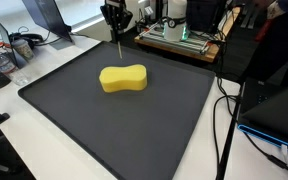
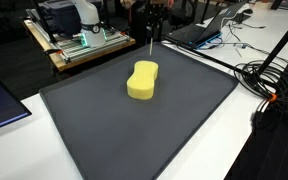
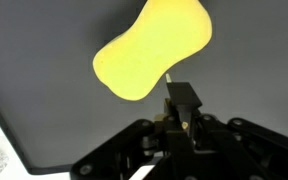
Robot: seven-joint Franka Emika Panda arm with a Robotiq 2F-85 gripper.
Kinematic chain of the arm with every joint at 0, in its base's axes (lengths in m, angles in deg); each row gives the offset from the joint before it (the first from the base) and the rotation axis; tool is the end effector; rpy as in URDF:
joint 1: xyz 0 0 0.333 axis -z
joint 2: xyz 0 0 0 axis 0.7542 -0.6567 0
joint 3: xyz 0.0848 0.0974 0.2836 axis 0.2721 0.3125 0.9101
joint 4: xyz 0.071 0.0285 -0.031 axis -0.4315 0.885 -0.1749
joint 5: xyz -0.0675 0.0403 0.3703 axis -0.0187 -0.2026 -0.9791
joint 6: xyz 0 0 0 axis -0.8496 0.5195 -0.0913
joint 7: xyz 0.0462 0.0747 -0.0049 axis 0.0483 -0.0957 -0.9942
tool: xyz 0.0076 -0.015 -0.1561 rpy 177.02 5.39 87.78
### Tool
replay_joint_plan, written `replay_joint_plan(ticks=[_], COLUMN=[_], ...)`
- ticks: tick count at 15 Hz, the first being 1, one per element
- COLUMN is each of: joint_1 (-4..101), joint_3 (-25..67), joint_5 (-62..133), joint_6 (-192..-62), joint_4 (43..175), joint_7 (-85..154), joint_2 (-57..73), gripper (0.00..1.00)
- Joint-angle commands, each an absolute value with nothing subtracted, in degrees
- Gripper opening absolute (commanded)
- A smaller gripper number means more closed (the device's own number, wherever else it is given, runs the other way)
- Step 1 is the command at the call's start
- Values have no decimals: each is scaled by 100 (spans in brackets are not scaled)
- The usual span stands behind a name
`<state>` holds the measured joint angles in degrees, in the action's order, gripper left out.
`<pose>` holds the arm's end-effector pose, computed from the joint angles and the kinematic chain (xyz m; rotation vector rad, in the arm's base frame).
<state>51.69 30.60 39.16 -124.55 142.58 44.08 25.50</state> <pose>0.5319 0.0203 0.3551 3.0561 -0.2023 0.1965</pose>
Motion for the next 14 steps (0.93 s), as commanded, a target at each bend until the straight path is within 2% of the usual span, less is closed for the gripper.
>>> replay_joint_plan(ticks=[1, 4, 5, 14], joint_1=[5030, 5037, 5032, 5023], joint_3=[2859, 2819, 2820, 2459], joint_5=[3916, 3915, 3915, 4170], joint_6=[-12587, -12700, -12702, -13085], joint_4=[14277, 14324, 14325, 13792], joint_7=[4387, 4366, 4366, 4840], joint_2=[2528, 2525, 2525, 1382], gripper=[12, 12, 3, 3])
